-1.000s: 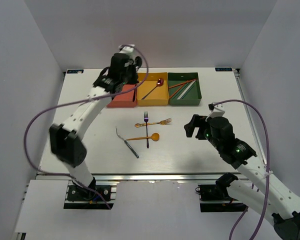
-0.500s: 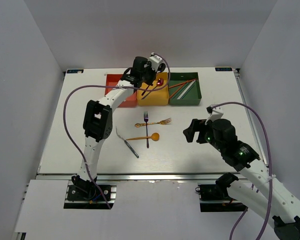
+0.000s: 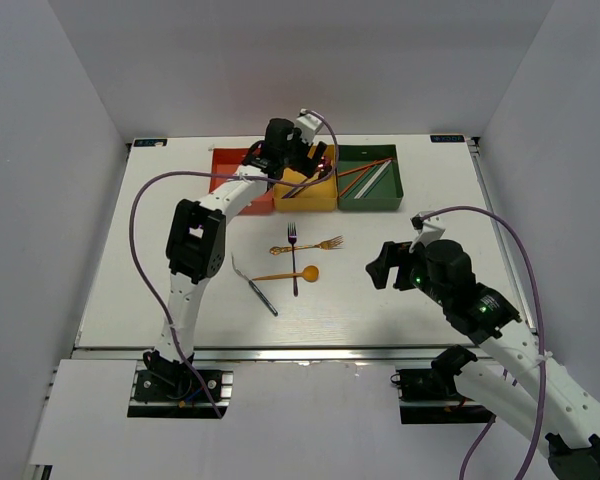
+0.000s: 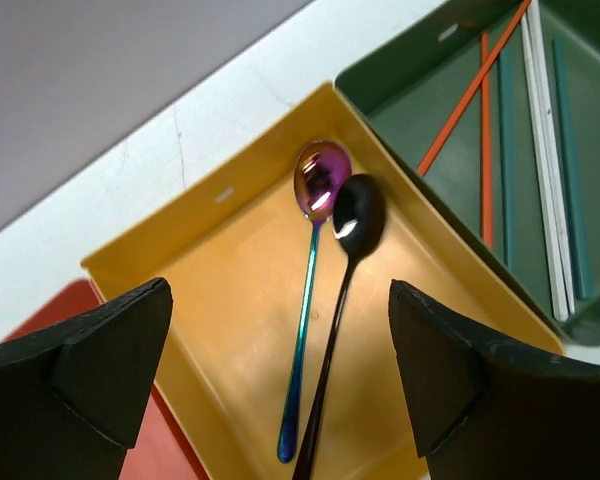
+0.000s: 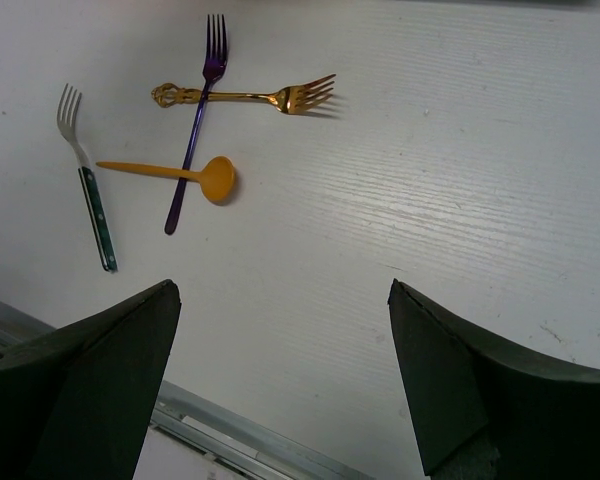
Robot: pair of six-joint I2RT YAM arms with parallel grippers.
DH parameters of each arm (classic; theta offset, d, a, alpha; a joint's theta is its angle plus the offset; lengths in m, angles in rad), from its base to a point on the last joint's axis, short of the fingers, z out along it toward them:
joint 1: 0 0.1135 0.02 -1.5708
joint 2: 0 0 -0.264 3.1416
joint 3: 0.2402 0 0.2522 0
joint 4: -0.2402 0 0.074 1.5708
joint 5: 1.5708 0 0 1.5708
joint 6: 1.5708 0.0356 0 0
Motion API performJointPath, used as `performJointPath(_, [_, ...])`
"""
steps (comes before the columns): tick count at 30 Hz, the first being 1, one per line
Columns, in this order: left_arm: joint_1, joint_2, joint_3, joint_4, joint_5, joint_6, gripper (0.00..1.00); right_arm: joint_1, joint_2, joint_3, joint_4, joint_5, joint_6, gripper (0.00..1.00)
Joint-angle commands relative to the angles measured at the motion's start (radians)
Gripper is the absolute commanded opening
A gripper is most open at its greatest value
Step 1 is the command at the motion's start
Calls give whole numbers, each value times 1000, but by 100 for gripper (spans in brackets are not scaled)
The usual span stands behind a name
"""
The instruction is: Sort the eating utensils into containers
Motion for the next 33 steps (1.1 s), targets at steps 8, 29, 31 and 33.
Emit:
performJointPath(8, [-1,-457,-125,-215,-5,-316,98,-6,-19,50,-17,51,-30,89])
performJointPath(29, [-142,-833,-1012,-399,50,-89,80,-6,-26,-56,53,-225,-18,89])
performJointPath(31, [-162,-821,-1016,-377,79,-80,75,-7,-22,-54,61,-232,-17,89])
performJointPath(33, [-177,-806,-1023,-364,72,-65,74,-7,-23,-53,59,-237,-18,89])
